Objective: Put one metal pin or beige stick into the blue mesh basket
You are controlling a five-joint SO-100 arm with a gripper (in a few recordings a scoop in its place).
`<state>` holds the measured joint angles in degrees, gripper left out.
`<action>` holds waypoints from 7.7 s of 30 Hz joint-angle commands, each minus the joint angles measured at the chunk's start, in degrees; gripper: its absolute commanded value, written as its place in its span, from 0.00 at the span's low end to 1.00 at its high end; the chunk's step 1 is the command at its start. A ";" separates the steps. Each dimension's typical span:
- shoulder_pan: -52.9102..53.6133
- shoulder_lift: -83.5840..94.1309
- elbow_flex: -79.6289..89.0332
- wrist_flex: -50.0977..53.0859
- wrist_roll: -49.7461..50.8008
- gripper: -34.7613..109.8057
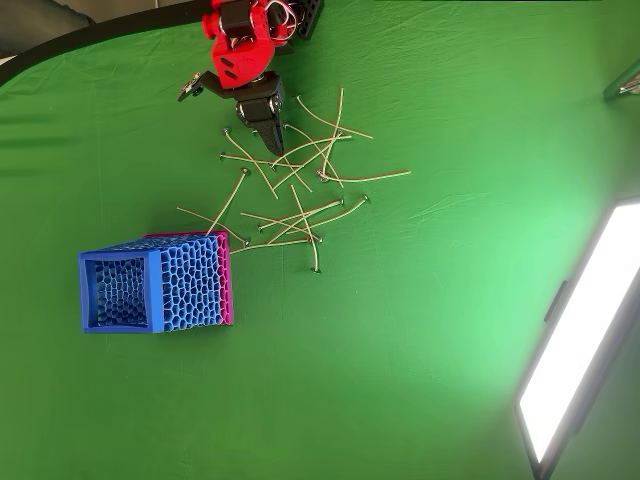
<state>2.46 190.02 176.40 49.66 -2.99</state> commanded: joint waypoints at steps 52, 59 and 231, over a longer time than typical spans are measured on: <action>0.53 -1.41 -24.87 25.31 -3.08 0.24; 0.97 -15.73 -35.24 25.49 -5.10 0.24; -17.93 -131.84 -120.50 37.35 -80.77 0.36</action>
<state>-14.85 56.60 57.30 87.45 -81.83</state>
